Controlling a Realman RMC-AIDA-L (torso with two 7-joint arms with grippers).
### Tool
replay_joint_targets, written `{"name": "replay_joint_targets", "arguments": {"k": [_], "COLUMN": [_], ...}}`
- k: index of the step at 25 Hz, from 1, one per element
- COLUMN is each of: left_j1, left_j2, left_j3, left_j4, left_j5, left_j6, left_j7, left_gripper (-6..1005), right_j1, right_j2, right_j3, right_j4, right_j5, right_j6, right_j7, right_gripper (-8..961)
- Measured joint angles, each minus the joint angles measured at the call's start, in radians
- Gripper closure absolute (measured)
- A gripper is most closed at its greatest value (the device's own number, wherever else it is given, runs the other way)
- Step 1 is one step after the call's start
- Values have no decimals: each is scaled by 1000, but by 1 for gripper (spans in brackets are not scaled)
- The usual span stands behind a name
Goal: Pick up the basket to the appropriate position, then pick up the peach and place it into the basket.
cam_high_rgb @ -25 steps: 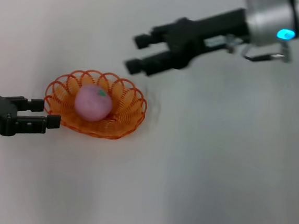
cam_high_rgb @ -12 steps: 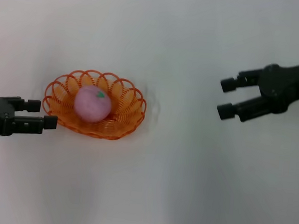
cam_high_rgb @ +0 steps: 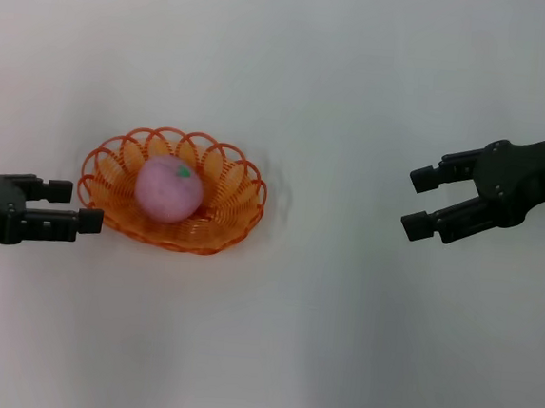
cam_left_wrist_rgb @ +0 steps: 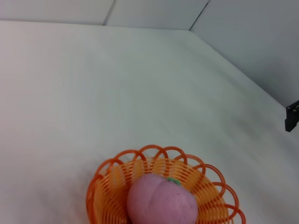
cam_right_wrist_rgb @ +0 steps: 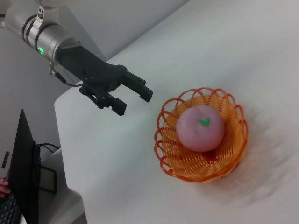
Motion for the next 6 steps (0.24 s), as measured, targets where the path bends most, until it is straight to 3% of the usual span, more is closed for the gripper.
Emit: {"name": "replay_joint_targets", "arguments": {"k": [6], "left_j1": [-1], "left_j2": [1], "left_j3": [-4], "left_j4": [13], "left_j5": [0], "left_j6": [0], "left_j7": [-6], "left_gripper": [182], "right_j1": [6], "right_j2": [-6], "right_j3": [0], "right_j4": [-1], "right_j5": [-2], "right_j6": [-1], "right_j7": [17], "right_gripper": [1]}}
